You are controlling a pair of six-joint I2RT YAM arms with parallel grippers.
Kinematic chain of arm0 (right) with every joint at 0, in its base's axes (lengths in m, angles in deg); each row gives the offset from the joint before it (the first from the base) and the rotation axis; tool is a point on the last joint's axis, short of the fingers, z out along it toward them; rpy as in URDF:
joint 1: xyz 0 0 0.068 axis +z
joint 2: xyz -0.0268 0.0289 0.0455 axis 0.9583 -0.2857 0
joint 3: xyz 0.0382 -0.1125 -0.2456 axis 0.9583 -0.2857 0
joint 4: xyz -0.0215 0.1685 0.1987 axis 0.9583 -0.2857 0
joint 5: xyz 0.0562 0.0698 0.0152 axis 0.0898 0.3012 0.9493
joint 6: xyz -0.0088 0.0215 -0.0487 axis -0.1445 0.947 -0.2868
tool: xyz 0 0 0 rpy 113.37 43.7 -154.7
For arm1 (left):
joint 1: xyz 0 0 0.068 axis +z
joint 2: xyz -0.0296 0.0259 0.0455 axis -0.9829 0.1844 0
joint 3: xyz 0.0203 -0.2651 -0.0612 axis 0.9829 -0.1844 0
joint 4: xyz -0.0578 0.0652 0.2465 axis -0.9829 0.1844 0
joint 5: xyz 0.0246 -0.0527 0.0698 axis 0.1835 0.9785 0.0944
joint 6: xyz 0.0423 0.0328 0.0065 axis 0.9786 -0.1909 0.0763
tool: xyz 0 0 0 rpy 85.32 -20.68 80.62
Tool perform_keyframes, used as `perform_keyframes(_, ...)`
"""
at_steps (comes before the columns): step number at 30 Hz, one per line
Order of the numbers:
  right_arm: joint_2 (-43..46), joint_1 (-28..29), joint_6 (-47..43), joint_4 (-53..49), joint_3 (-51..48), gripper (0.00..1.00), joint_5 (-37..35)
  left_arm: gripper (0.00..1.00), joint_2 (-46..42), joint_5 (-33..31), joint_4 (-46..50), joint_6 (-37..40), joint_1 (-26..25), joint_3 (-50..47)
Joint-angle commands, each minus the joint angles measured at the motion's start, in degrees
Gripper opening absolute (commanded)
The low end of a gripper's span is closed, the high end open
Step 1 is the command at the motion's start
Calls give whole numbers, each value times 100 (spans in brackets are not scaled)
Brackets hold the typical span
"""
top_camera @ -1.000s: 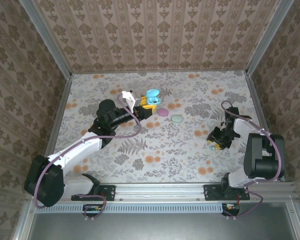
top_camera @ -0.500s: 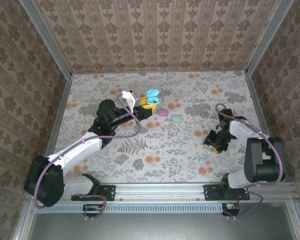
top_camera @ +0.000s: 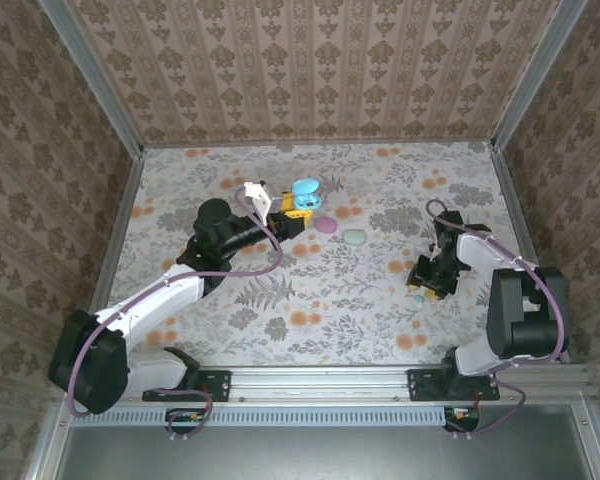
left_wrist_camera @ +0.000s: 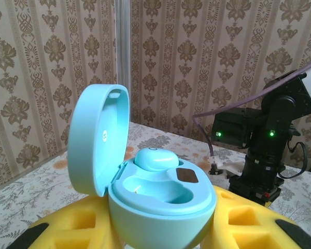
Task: Insert the wireless bluetooth earbuds into the charging case
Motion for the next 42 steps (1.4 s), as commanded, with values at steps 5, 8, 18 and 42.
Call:
perform_keyframes(5,-280,130,14,-277,14,45,-147,27,-118,17,-20,86,32,140)
perform_keyframes(8,-214,168,125,-223,-69,44,-44,27,-127,-5,-15,110,29,127)
perform_keyframes(18,-186,423,329,-257,-94,41,-101,27,-126,0,-20,80,31,120)
perform_keyframes(42,-1144,1125,-516,-915,705,39,-924,27,-170,-43,55,90,31,136)
